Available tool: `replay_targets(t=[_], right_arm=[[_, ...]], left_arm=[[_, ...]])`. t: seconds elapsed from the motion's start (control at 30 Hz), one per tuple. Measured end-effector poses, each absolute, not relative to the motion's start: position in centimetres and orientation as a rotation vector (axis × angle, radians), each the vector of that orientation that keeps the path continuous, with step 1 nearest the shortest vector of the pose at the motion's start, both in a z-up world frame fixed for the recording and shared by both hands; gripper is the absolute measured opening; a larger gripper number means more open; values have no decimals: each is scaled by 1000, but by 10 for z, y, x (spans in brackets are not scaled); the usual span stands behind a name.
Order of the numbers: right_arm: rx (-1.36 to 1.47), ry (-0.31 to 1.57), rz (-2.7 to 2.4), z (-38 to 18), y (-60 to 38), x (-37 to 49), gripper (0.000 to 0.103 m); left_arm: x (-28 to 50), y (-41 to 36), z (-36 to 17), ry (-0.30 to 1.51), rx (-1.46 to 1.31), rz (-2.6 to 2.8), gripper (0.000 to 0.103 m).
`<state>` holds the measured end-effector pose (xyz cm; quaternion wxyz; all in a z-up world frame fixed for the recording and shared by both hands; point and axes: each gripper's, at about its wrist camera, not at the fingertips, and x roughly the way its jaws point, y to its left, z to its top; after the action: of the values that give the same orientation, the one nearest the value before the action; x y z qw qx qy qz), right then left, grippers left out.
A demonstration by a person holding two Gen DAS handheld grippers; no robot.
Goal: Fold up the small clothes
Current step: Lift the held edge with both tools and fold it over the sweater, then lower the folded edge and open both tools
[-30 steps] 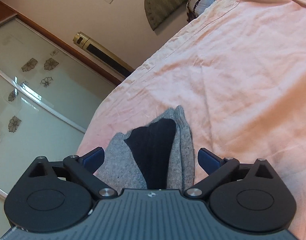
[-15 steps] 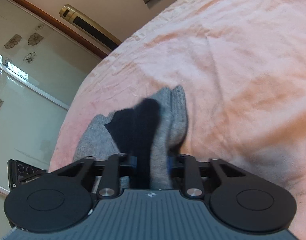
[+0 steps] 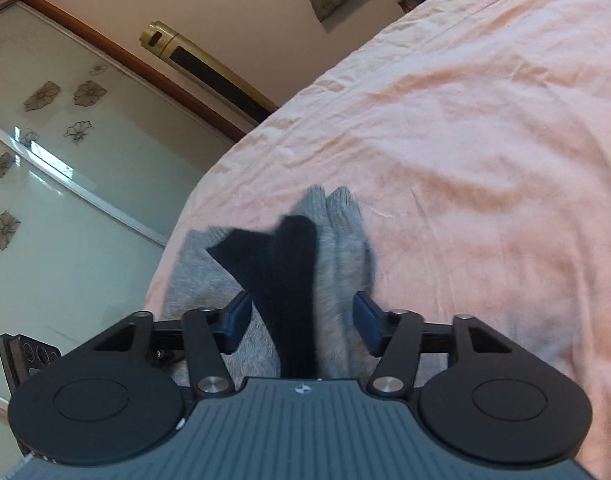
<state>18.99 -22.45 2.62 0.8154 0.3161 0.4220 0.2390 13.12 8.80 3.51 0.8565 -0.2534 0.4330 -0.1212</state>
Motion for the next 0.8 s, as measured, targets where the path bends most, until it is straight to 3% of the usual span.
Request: replay_targets(t=[0.03, 0.27, 0.3, 0.33, 0.37, 0.4, 0.57, 0.67, 0.77, 0.8], right_arm=[[672, 905, 533, 26, -223, 184, 63], [587, 1032, 610, 10, -238, 113, 63], [583, 1022, 631, 9, -238, 100, 56], [567, 1036, 636, 7, -235, 92, 37], [547, 1059, 629, 5, -232, 88, 23], [523, 1056, 631, 5, -230, 82, 21], [467, 986, 698, 28, -231, 53, 19], [368, 1018, 669, 15, -224, 39, 19], [440, 996, 651, 24, -238, 41, 37], [455, 943, 625, 36, -245, 46, 40]], left_arm=[[119, 92, 31, 911, -560, -292, 70], [48, 90, 0, 941, -743, -425, 67], [44, 86, 0, 936, -721, -414, 43], [41, 81, 0, 955, -676, -399, 16], [39, 78, 0, 966, -653, -382, 16], [34, 79, 2, 952, -648, -376, 14], [13, 89, 9, 940, -530, -364, 14], [-4, 90, 17, 897, -433, -343, 19], [-25, 79, 53, 771, -252, -302, 21], [-29, 71, 62, 715, -192, -304, 27]])
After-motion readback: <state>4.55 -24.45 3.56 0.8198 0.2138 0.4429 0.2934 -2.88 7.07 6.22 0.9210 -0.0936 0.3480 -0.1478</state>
